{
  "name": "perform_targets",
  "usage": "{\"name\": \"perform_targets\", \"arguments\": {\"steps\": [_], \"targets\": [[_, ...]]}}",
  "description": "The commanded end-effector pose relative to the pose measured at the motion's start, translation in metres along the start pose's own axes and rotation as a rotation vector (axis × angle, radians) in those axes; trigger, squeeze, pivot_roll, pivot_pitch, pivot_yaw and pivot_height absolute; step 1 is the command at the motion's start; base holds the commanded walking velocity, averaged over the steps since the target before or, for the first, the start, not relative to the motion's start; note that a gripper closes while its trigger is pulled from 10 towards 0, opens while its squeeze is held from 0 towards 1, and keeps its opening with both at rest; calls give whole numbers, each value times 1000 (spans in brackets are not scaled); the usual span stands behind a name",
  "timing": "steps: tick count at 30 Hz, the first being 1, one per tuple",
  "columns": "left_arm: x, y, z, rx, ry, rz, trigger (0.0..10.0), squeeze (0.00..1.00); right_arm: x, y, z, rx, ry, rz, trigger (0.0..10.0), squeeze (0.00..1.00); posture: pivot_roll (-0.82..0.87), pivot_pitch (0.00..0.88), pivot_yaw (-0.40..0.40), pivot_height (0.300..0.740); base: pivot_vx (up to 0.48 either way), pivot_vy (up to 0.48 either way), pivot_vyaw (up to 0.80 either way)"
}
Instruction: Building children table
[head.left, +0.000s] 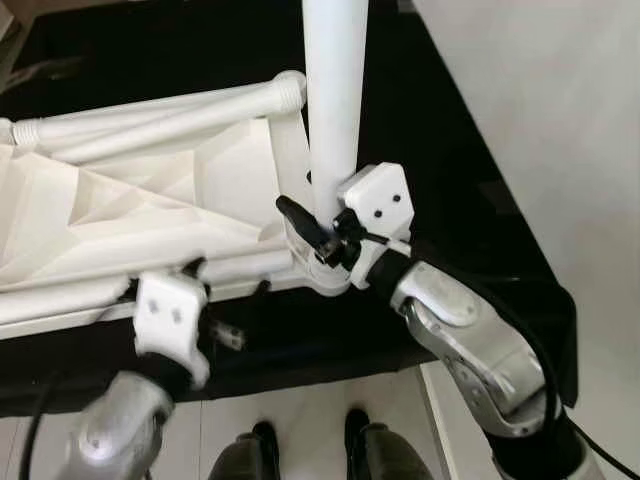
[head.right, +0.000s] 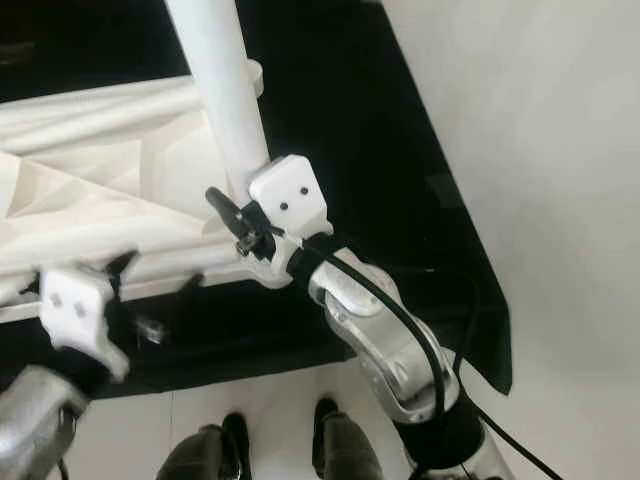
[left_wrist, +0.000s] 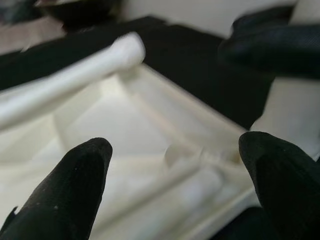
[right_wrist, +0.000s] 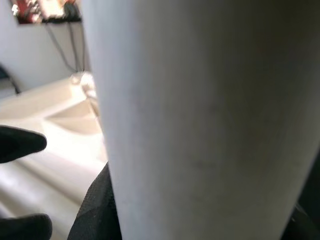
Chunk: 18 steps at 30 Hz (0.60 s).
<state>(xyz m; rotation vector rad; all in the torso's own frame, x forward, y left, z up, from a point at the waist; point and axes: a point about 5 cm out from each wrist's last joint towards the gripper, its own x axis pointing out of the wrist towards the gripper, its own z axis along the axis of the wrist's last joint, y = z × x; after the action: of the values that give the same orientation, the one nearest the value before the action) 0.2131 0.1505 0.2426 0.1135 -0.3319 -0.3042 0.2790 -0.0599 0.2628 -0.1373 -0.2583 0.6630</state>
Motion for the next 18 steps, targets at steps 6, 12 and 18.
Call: {"name": "perform_targets", "arguments": {"steps": [6,12,18], "targets": [[18,7,31,-13,-102,-117,10000,0,13,-18,-1,142,-7,48,10000,0,7,280,57,740,0,0,0],[39,8,57,-54,-195,-185,10000,0,19,-24,17,99,-104,123,10000,0,7,248,55,740,0,0,0],[59,8,68,-86,-236,-188,10000,0,23,-16,34,32,-188,255,10000,0,12,218,55,740,0,0,0]]}}
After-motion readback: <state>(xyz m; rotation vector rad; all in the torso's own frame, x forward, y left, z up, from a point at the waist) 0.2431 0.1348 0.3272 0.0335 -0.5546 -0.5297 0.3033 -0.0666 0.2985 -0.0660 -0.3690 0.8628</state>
